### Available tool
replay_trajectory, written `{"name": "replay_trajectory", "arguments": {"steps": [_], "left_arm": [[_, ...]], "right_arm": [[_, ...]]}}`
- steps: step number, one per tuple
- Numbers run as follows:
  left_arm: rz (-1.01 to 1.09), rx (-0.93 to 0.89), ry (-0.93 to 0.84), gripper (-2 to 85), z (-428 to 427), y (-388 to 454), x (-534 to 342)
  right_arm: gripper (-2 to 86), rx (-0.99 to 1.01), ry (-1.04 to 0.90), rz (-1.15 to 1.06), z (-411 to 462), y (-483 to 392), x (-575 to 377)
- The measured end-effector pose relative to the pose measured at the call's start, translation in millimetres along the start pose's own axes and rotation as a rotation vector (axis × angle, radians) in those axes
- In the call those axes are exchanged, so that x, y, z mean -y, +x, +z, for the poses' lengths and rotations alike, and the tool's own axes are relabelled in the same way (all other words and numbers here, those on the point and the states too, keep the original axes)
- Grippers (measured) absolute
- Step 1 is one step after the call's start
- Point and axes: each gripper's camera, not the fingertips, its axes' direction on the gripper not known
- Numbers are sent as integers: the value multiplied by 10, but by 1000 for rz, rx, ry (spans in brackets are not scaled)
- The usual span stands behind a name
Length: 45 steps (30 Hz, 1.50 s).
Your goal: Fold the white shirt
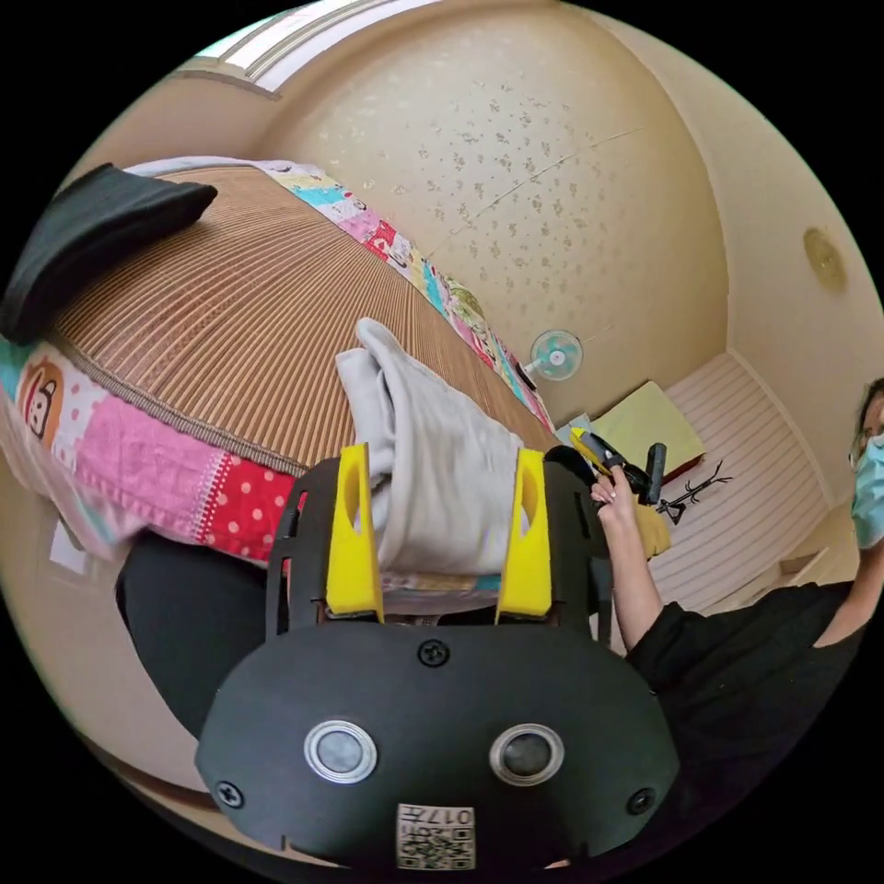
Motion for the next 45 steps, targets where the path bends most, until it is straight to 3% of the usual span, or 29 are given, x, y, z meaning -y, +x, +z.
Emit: {"name": "replay_trajectory", "arguments": {"steps": [6,10,16,19,23,28,30,36,45], "left_arm": [[-228,232,-75,227,217,-408,-384],[-344,82,-89,218,438,-752,-533],[-462,-146,24,199,599,-1146,-728],[-408,-198,60,131,637,-1126,-785],[-326,-132,64,77,658,-971,-817],[-175,-174,72,66,793,-621,-743],[-83,-170,58,65,912,-406,-696],[251,-171,-48,64,1743,625,-743],[589,-197,-298,64,3422,1977,-1800]], "right_arm": [[74,13,-66,-117,519,-548,-479],[57,52,-123,-116,917,-683,-671],[16,-212,-137,-102,1242,-614,-864],[10,-251,-136,-61,1305,-434,-950],[8,-215,-125,-14,1318,-207,-1050],[6,-275,36,39,1038,-135,-1209],[6,-284,-55,31,1234,-39,-1218],[5,-223,-38,30,1233,143,-1153],[6,20,-49,89,345,594,-1052]]}}
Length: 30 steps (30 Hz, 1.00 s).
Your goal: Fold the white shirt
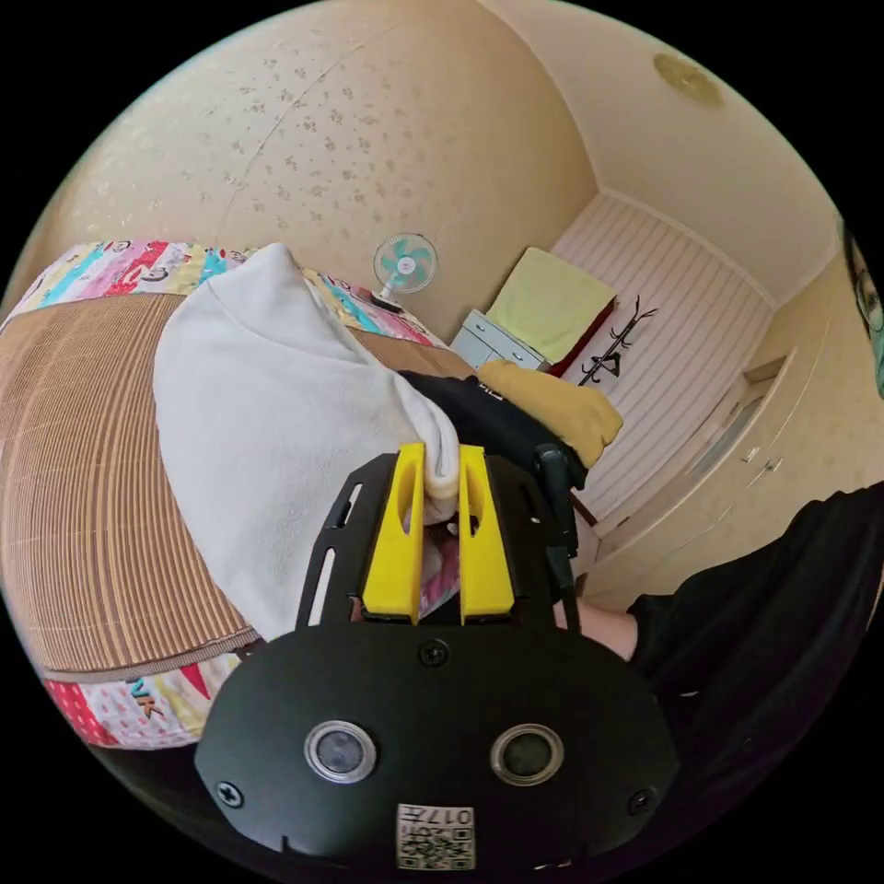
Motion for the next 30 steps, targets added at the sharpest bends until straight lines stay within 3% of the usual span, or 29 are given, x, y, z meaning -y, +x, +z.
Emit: {"name": "replay_trajectory", "arguments": {"steps": [5,7,15,18,20,23,30], "left_arm": [[-21,18,-299,78,1413,103,-420],[-65,-10,-341,88,1635,58,-559],[64,-78,-207,110,1021,295,-615],[147,67,-247,107,777,396,-702],[185,216,-343,109,746,390,-821],[183,354,-365,112,634,241,-977],[-41,363,-328,124,381,-510,-1032]], "right_arm": [[8,-32,-56,114,-433,405,-196],[10,-83,-115,177,-477,557,-238],[43,141,24,262,-1344,816,-225],[74,294,77,199,-1561,801,-16],[91,428,-18,86,-1469,772,178],[77,310,-165,75,-1374,747,320],[36,322,-47,-16,-2192,672,565]]}}
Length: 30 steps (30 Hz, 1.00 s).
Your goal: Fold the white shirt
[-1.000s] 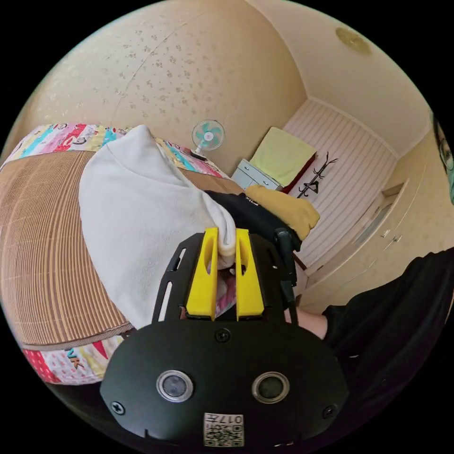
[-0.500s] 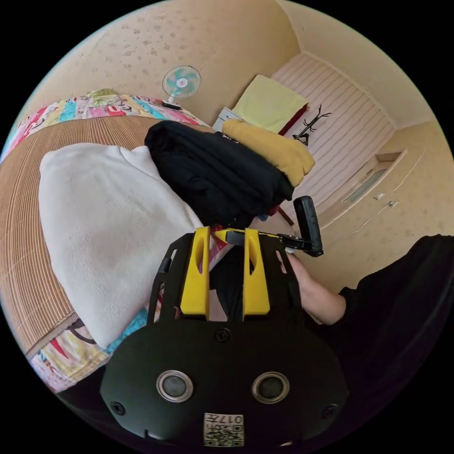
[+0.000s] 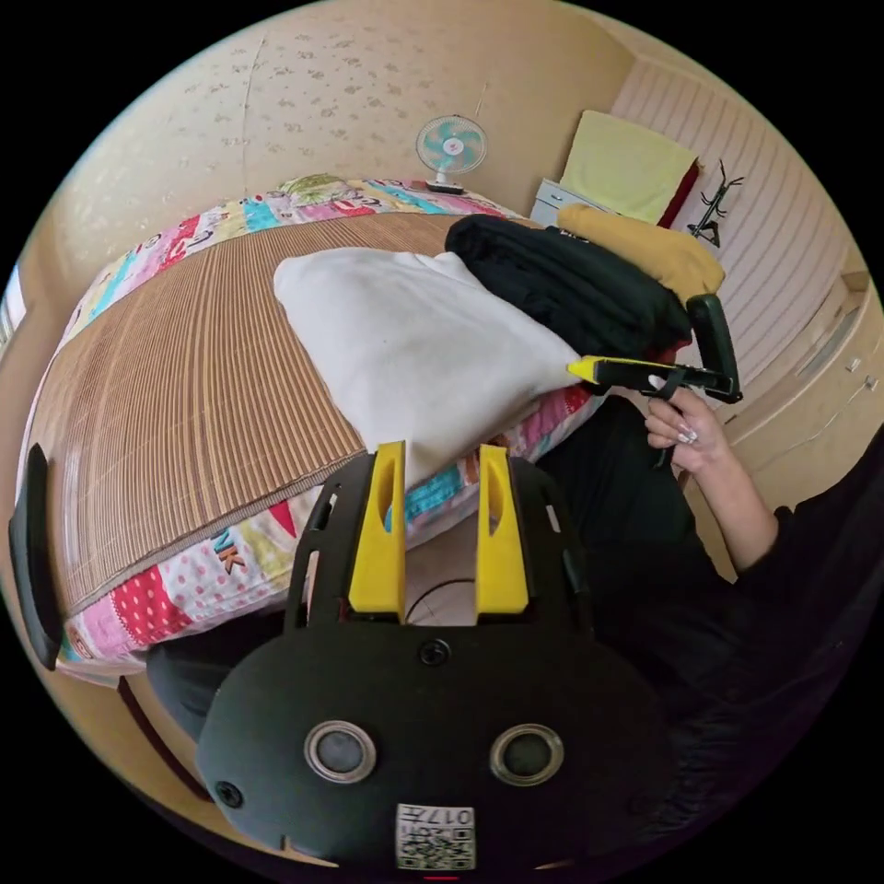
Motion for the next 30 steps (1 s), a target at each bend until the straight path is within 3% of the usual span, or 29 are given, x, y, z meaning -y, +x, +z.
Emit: {"name": "replay_trajectory", "arguments": {"steps": [5,10,15,23,30], "left_arm": [[-325,-232,-165,173,509,-792,-11],[-358,-464,11,163,230,-1216,-129],[-542,-634,140,169,227,-1771,-214],[-522,-624,-28,149,576,-1670,41],[-559,-735,40,79,438,-1510,-154]], "right_arm": [[33,-162,-183,128,144,357,39],[41,-114,-119,161,-335,329,224],[63,-54,-124,264,-801,413,313],[114,246,-152,361,-1459,548,283],[187,572,-122,484,-1641,759,289]]}}
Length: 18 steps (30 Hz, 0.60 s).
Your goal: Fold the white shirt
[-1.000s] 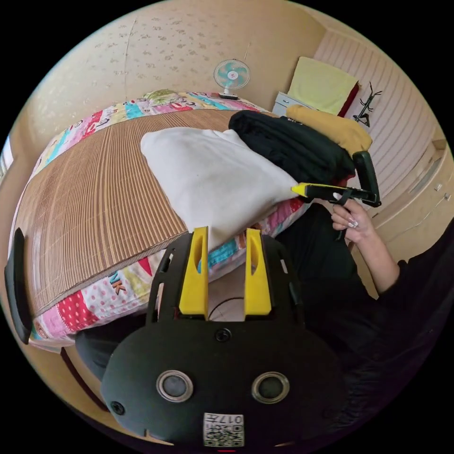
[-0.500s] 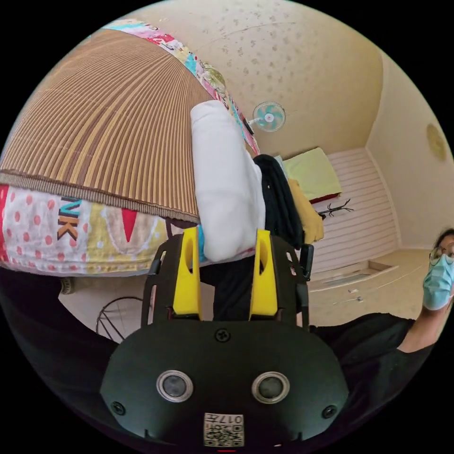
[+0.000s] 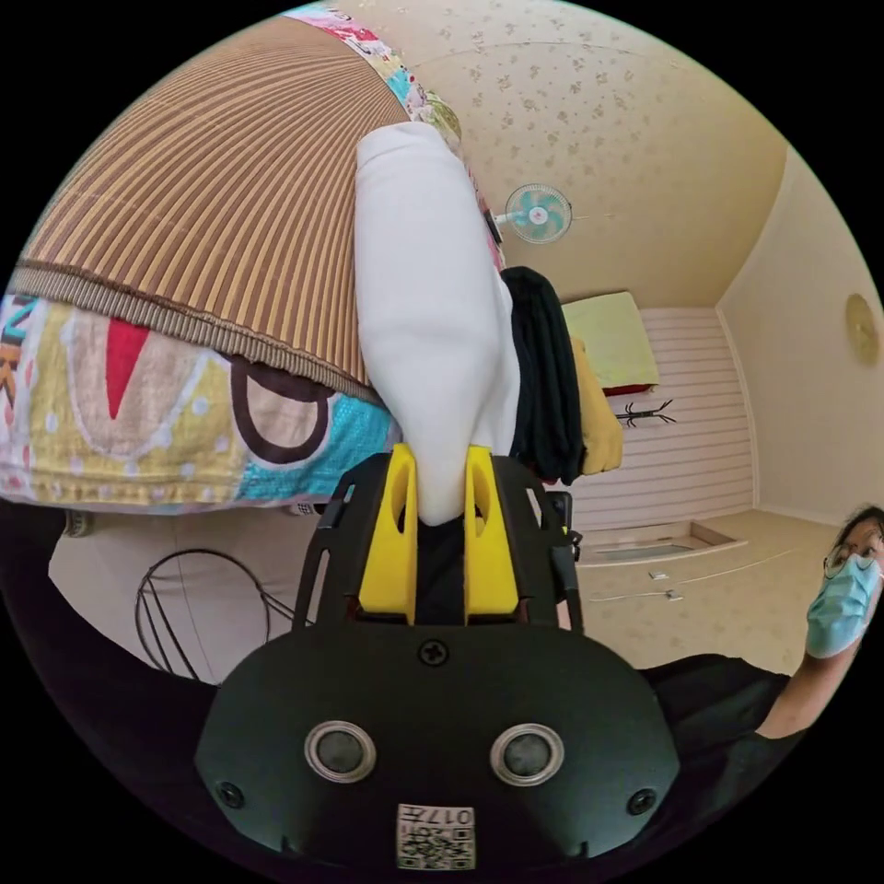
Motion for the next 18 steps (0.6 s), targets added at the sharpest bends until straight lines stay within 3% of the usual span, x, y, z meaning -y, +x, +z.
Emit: {"name": "replay_trajectory", "arguments": {"steps": [6,11,18], "left_arm": [[45,-78,-35,73,-75,412,-408],[166,-92,-92,71,-152,929,-741],[404,-33,-43,71,-451,1638,-1198]], "right_arm": [[240,222,52,74,-167,17,52],[234,566,239,161,-292,191,-32],[192,618,226,-40,-212,-265,-184]]}}
